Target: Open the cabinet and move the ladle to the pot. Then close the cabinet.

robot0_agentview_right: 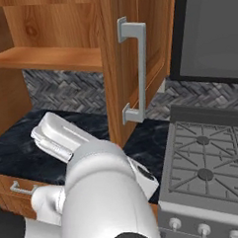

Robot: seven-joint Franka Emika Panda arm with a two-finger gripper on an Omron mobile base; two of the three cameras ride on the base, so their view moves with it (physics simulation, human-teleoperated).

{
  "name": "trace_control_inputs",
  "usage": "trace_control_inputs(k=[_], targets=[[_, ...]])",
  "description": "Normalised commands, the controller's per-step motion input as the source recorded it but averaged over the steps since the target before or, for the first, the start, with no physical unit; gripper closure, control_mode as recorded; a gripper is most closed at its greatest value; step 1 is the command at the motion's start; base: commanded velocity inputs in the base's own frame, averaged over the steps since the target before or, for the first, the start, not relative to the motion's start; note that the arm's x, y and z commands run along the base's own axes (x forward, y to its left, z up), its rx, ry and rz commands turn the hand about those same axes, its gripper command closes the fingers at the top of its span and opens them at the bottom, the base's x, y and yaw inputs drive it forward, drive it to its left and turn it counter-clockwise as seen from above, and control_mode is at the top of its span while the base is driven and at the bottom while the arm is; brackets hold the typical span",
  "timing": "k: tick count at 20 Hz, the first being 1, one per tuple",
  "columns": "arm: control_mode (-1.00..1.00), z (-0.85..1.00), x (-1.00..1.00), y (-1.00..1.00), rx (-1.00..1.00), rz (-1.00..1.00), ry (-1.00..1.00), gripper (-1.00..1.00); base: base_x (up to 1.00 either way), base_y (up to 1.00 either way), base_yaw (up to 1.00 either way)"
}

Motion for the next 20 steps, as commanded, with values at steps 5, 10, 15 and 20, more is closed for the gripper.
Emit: trace_control_inputs(k=[5,10,15,20], targets=[[-1.0,-0.22,0.31,-0.22,0.01,0.14,-0.1,-1.0,0.0,0.0,0.0],[-1.0,-0.31,0.37,-0.19,0.01,0.15,-0.15,-1.0,0.0,0.0,0.0],[-1.0,-0.09,0.39,-0.3,0.01,0.17,-0.03,-1.0,0.0,0.0,0.0],[-1.0,-0.08,0.48,-0.4,0.0,0.16,0.0,-1.0,0.0,0.0,0.0]])
